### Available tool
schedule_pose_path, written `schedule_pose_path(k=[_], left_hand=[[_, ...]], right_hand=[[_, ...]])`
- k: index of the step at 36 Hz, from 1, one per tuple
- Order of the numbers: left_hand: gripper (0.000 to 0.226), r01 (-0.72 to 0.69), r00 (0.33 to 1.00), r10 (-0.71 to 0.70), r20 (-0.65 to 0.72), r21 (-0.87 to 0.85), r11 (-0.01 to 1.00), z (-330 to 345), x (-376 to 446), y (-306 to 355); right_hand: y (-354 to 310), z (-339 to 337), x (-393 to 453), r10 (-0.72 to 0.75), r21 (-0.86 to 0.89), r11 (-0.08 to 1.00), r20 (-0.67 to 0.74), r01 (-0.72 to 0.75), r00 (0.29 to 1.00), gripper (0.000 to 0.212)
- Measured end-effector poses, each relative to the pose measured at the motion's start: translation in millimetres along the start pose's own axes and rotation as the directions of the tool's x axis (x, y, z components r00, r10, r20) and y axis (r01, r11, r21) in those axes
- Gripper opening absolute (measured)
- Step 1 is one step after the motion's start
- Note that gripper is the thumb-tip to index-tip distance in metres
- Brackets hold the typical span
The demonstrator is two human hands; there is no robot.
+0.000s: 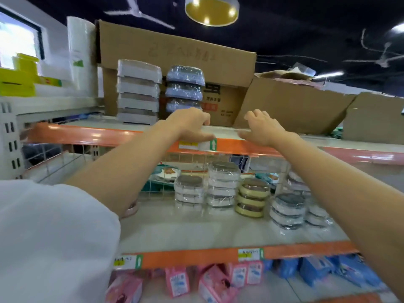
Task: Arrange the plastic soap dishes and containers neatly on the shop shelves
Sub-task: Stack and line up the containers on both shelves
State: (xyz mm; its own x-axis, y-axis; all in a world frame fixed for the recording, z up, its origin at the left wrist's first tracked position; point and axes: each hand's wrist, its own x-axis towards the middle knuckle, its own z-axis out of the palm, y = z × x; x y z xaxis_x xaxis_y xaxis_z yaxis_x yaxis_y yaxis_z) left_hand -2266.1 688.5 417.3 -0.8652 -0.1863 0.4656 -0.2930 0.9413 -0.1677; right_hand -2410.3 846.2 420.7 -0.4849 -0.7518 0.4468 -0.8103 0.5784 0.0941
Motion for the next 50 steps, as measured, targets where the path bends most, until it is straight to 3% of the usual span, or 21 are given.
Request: schedule_pose_path(k=[12,17,24,31,50], left_hand=[[0.05,0.069,0.998,-0.067,-0.018,0.105,0.992,0,-81,52],[0.051,0.112,0.99,-0.122,0.076,0.12,0.986,23,-110,74],[0.05,0.2,0.951,-0.213,0.223,0.078,0.977,56,-142,103],[0.054,0.269,0.895,-0.272,0.352,0.06,0.961,88,-148,113],[0.062,0.298,0.853,-0.25,0.459,-0.034,0.954,182,-46,71]], right_hand=[[-7,18,-72,-0.165,0.099,0.982,0.027,0.162,0.986,0.064],[-5,40,-107,-0.229,0.158,0.964,0.081,0.215,0.97,0.057],[1,84,-140,-0.273,0.23,0.947,0.211,0.223,0.939,0.066],[6,124,-151,-0.284,0.303,0.934,0.305,0.19,0.909,0.072],[39,204,-60,-0.136,0.354,0.935,0.41,-0.02,0.902,0.066]])
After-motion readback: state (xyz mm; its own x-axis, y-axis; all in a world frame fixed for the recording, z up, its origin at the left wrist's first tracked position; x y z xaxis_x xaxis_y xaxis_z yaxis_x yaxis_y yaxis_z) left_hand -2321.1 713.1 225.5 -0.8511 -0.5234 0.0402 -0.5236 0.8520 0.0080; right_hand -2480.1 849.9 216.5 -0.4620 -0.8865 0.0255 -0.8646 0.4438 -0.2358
